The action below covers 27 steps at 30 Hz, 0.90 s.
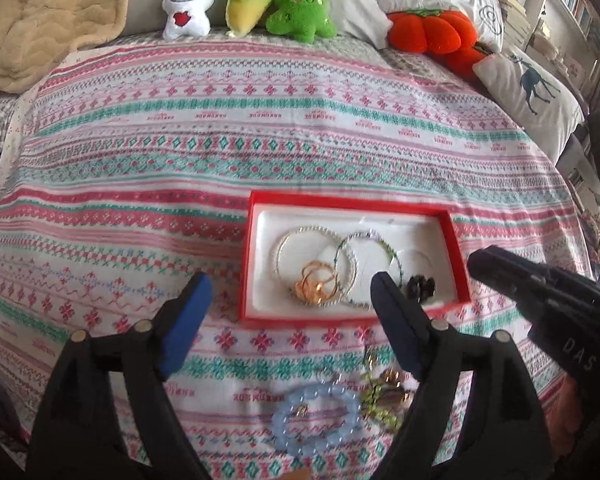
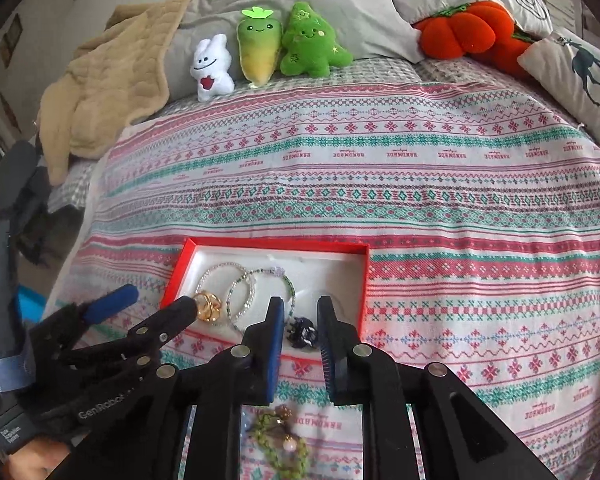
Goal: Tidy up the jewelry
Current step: 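Move both open tools toward the blue and green bead bracelets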
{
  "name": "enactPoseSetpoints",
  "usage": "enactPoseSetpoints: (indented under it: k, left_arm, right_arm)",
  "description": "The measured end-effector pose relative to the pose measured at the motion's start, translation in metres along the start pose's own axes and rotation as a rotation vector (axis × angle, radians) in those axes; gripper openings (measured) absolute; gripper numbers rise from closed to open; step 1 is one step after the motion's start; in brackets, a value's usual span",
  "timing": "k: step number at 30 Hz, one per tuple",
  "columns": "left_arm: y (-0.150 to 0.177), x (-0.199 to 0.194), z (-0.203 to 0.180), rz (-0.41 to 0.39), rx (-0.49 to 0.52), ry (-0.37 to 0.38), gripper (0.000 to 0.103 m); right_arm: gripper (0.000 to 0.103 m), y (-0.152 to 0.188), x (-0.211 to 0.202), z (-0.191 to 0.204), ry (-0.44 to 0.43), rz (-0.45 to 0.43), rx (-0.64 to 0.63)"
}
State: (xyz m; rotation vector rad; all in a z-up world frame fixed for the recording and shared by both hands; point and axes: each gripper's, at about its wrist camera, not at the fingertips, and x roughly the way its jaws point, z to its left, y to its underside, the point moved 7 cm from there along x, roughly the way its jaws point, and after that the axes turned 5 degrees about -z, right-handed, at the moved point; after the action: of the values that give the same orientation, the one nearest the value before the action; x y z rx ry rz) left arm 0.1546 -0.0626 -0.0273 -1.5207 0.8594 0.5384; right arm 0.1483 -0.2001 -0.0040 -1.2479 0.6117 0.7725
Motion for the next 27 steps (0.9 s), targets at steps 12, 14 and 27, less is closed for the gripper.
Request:
enactPoseSetpoints:
  k: [12, 14, 27]
  left_arm:
    - [0.034, -0.034, 0.018, -0.005, 0.052, -0.085, 0.102]
    - [0.040, -0.037, 0.022, -0.006, 0.058, -0.101, 0.102]
    - [0.075, -0.038, 0.031, 0.005, 0.039, -0.071, 0.102]
  right_arm:
    - [0.080, 0.030, -0.030, -0.005, 0.064, 0.008, -0.067]
    - [0.085, 0.037, -0.032, -0.008, 0.075, 0.015, -0.070]
    - [0.100, 0.081, -0.028, -0.026, 0.132, 0.063, -0.107]
